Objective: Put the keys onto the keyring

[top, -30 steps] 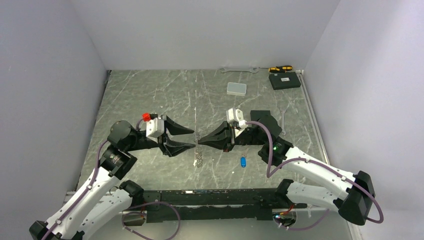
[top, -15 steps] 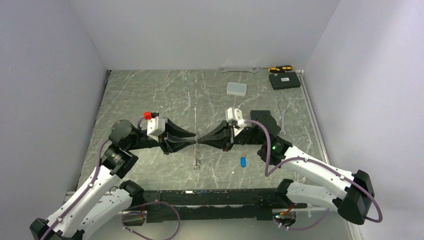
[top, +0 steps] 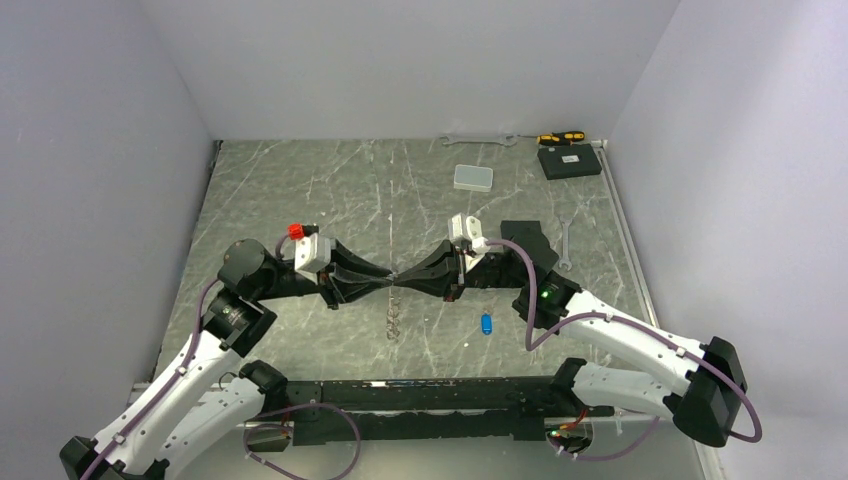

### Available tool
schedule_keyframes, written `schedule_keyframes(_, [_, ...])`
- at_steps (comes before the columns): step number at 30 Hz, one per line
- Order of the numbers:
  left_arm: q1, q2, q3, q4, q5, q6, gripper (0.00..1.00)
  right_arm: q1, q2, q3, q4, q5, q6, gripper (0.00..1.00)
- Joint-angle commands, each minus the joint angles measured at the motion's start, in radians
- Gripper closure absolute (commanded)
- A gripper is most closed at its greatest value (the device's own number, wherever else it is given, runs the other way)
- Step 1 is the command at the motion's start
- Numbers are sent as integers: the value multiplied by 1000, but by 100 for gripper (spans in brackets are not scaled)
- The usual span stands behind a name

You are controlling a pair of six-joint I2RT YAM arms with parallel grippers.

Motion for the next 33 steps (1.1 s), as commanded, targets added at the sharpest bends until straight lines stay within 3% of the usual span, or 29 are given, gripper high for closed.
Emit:
schedule_keyframes(1, [-1,10,30,11,15,3,77,1,-6,8,87,-13,6,100])
schedule_keyframes(18, [-1,47,55,-20,22,11,82,1,11,21,75,-3,-1,100])
schedule_keyframes(22, [-1,47,57,-33,8,18,73,1,12,23,68,6,-7,100])
schedule_keyframes(33, [-1,57,70,-74,-9,41,73,1,16,27,62,10,-13,100])
